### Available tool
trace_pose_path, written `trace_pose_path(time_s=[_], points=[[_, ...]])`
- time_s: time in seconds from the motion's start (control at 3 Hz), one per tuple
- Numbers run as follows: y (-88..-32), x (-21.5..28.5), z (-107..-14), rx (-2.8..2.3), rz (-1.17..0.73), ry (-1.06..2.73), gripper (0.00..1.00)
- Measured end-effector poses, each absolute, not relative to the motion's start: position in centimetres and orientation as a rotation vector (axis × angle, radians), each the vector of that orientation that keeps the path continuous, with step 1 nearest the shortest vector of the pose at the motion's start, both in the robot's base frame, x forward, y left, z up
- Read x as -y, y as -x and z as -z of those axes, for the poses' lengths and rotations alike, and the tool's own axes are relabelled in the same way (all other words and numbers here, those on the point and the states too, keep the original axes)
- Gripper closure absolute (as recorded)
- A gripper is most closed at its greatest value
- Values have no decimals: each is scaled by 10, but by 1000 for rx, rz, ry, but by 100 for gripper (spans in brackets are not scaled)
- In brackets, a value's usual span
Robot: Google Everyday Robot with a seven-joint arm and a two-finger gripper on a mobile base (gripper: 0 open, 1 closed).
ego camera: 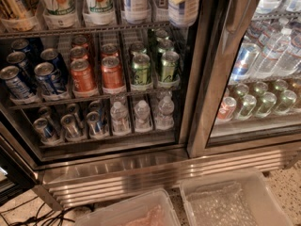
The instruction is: Pick blue plastic bottle from top shelf of fridge
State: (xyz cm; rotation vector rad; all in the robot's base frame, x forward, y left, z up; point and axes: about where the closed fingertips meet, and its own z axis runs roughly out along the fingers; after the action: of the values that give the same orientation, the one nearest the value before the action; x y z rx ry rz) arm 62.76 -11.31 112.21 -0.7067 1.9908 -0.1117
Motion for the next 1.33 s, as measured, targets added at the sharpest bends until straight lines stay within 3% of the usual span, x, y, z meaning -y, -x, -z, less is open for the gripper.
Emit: trace_pose_path(time_s=[0.33, 1.0, 1.33], points=[[-579, 115, -1100, -2142, 48, 763, 100], [-569, 116, -1091, -2190, 43, 781, 100], [-546, 98, -1075, -2242, -46, 832, 100]])
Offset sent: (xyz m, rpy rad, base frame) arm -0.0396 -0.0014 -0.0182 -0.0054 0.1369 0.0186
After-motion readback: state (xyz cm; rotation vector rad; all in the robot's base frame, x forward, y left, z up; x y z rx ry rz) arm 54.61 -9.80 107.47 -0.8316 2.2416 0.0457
